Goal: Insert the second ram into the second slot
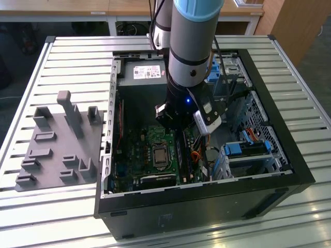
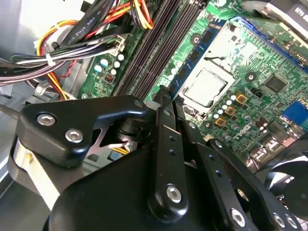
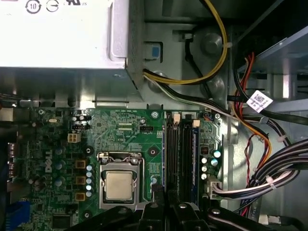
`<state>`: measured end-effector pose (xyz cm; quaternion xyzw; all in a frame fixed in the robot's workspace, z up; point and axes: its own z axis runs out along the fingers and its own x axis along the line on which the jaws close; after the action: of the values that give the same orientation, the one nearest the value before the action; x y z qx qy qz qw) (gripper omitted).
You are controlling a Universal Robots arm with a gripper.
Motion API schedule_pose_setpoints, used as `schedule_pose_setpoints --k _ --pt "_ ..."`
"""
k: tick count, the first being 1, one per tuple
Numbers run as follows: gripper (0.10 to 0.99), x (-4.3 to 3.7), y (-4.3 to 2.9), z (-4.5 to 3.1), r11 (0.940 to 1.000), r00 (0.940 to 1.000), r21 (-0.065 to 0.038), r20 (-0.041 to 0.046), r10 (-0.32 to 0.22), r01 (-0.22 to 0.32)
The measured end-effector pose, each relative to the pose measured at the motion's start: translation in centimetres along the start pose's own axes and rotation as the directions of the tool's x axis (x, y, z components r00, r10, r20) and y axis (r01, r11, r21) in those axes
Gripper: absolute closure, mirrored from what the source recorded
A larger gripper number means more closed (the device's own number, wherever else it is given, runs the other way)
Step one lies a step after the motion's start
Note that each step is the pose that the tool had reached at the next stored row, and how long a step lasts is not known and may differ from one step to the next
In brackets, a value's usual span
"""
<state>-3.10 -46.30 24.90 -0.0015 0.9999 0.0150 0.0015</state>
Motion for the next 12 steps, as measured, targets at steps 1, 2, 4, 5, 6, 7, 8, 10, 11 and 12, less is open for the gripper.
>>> schedule_pose_setpoints --k 1,2,4,5,6,7,8,10,11,12 --pt "0.945 0.01 -0.01 0.03 1.0 1.0 0.0 0.0 0.002 -0.002" --pt "0.945 0.01 -0.05 0.09 1.0 1.0 0.0 0.0001 0.005 -0.005" --pt "0.945 0.01 -0.17 0.2 0.9999 0.9999 0.0 0.0005 0.014 -0.014" --pt "0.945 0.01 -0.21 0.26 0.9998 0.9998 0.0 0.0006 0.018 -0.018" --pt "0.945 0.01 -0.23 0.35 0.9998 0.9998 0.0 0.0007 0.021 -0.021" --pt "0.945 -0.03 -0.28 0.44 0.9998 0.9998 0.0 0.0007 0.022 -0.022" --pt "0.945 -0.12 -0.36 0.53 0.9998 0.9998 0.0 0.0002 0.022 -0.022" --pt "0.945 -0.32 -0.41 0.8 0.9998 0.9998 0.0 -0.0013 0.022 -0.022" --pt "0.945 -0.4 -0.42 0.94 0.9998 0.9998 0.0 -0.0018 0.022 -0.022" --pt "0.945 -0.43 -0.42 1.09 0.9998 0.9998 0.0 -0.0026 0.022 -0.022"
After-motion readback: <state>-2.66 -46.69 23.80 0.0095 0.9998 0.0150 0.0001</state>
